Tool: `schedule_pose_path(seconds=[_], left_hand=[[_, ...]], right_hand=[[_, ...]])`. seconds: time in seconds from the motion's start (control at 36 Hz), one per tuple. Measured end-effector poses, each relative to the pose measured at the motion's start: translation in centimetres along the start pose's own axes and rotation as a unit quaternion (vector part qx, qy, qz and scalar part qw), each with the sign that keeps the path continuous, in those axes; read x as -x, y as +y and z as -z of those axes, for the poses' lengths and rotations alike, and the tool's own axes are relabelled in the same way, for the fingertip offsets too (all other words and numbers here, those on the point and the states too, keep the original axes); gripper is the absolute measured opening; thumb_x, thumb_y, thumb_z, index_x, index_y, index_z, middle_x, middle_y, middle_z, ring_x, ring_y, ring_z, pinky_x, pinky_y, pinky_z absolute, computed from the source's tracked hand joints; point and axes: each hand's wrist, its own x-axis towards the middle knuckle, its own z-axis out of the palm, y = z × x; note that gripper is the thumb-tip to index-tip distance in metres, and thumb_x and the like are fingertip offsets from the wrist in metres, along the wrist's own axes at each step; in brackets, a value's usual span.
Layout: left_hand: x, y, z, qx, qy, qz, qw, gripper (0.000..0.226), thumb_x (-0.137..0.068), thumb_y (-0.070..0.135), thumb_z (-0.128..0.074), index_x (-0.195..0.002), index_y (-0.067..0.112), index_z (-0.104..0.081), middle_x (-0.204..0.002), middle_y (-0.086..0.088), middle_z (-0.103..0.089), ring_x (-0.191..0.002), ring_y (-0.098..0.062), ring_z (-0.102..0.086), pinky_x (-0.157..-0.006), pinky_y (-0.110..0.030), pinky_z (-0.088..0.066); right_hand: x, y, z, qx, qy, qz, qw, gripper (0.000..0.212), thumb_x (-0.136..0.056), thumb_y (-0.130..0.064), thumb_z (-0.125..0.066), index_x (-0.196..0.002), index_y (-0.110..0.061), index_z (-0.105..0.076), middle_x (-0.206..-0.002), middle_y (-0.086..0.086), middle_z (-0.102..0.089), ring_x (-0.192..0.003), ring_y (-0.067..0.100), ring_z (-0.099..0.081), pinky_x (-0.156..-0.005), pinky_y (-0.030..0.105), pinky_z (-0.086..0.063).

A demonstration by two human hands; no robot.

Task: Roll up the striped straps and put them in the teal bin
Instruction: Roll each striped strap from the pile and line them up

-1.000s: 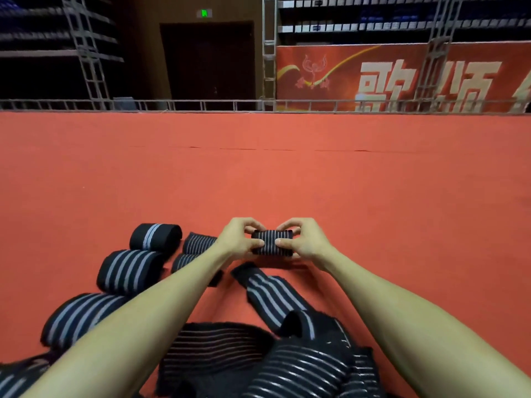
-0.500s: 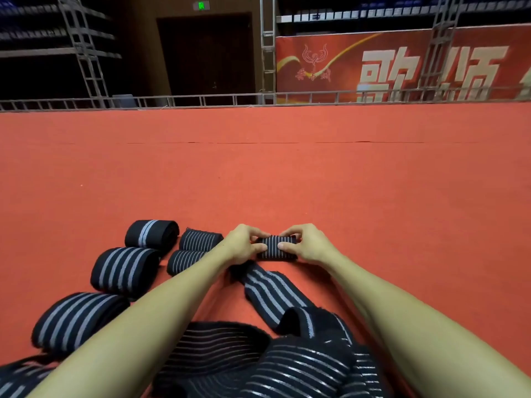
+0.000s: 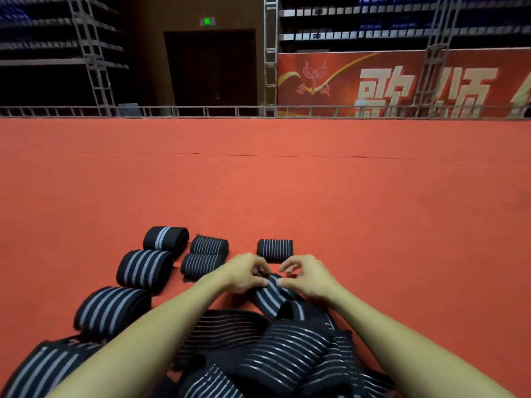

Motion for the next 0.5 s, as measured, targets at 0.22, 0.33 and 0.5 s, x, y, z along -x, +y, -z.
schedule_pose_path(seconds=[0.22, 0.33, 0.5], left_hand=[[-0.8, 0.8, 0.2, -0.097, -0.065, -0.021, 0.993, 0.048, -0.092, 0.026, -0.066, -0.138, 0.021, -0.055, -0.132, -0.010, -0.051, -0.123, -0.024, -0.050, -0.105, -0.032, -0.039], [-1.2, 0.8, 0.2, -0.124, -0.050, -0.001, 0.991, 0.049, -0.089, 0.032, -0.069, -0.133, 0.021, -0.052, -0.131, -0.006, -0.046, -0.121, -0.027, -0.046, -0.104, -0.036, -0.039], [-1.5, 1.2, 0.4, -0.127, -0.046, -0.018, 0.991, 0.043, -0.088, 0.029, -0.069, -0.122, 0.013, -0.047, -0.125, -0.005, -0.050, -0.109, -0.021, -0.037, -0.088, -0.031, -0.032]], right_hand=[[0.6, 0.1, -0.1, 0.005, -0.059, -0.012, 0.998, 0.025, -0.074, -0.025, -0.085, -0.096, -0.027, -0.072, -0.100, -0.001, -0.068, -0.091, 0.010, -0.065, -0.086, 0.024, -0.050], [0.6, -0.2, -0.1, -0.008, -0.068, -0.003, 0.998, 0.025, -0.076, -0.019, -0.083, -0.095, -0.028, -0.068, -0.077, -0.008, -0.054, -0.068, 0.008, -0.052, -0.072, 0.021, -0.045], [0.5, -0.1, -0.3, -0.015, -0.079, 0.029, 0.996, 0.034, -0.080, -0.021, -0.079, -0.103, -0.038, -0.060, -0.098, -0.006, -0.054, -0.070, -0.003, -0.047, -0.078, 0.022, -0.046]])
